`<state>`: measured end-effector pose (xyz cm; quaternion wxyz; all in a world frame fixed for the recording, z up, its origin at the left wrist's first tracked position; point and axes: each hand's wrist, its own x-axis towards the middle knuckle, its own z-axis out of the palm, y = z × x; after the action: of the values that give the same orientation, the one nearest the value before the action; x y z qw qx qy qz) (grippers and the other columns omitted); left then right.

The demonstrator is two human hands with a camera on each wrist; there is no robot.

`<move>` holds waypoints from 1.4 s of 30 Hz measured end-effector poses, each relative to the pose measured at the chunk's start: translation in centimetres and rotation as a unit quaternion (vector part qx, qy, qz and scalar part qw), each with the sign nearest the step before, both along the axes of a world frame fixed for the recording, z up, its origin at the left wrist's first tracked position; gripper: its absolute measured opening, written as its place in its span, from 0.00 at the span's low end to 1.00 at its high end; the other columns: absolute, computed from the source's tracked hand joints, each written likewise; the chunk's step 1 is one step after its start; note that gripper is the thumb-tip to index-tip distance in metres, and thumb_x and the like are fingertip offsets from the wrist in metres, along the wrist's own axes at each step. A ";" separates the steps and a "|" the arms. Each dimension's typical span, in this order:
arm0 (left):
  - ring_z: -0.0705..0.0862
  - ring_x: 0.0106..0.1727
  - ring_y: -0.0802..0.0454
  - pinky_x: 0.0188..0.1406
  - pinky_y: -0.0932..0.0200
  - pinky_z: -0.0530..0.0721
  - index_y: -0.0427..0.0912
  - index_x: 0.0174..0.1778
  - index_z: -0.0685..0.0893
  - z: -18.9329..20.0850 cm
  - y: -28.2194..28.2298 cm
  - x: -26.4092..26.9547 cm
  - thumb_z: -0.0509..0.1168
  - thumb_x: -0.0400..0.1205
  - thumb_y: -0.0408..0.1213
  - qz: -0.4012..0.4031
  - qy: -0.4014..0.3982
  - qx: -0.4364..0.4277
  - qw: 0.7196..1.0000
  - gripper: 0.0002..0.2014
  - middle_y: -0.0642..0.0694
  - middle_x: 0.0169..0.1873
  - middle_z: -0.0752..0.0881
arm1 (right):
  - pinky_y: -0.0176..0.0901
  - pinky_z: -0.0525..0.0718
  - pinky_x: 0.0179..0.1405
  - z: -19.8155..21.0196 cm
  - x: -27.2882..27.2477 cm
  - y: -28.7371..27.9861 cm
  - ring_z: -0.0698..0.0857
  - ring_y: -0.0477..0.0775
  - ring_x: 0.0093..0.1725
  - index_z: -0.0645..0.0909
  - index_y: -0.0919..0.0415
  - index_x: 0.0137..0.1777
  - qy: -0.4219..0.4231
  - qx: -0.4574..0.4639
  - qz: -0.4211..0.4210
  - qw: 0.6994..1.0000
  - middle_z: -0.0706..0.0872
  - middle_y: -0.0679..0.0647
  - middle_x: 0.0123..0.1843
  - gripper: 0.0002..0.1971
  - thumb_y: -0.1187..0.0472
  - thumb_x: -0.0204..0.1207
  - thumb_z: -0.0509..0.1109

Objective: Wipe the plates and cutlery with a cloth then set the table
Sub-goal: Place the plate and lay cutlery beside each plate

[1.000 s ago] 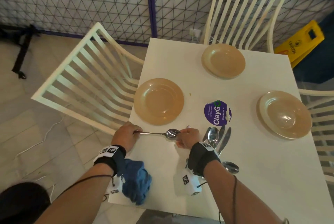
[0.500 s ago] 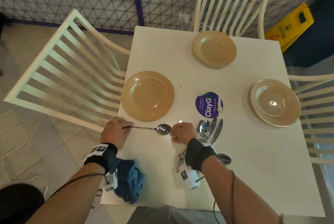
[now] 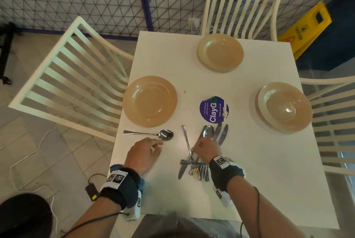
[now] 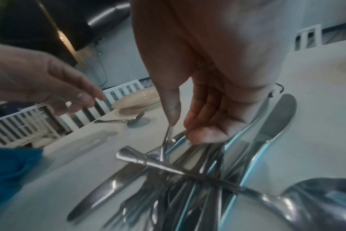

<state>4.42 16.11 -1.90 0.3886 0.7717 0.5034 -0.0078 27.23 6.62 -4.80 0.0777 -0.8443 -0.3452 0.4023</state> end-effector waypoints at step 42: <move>0.85 0.46 0.55 0.55 0.60 0.82 0.55 0.76 0.78 3.4 -7.4 10.3 0.69 0.86 0.42 0.160 -0.105 -0.016 0.981 0.21 0.54 0.57 0.86 | 0.24 0.80 0.34 2.3 3.4 -1.7 0.81 0.41 0.34 0.81 0.58 0.49 0.192 0.279 0.022 0.941 0.84 0.47 0.38 0.05 0.67 0.77 0.73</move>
<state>14.74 8.75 1.50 0.4478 0.6714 0.5765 0.1280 30.62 4.92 -2.53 0.3665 -0.6876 -0.4403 0.4461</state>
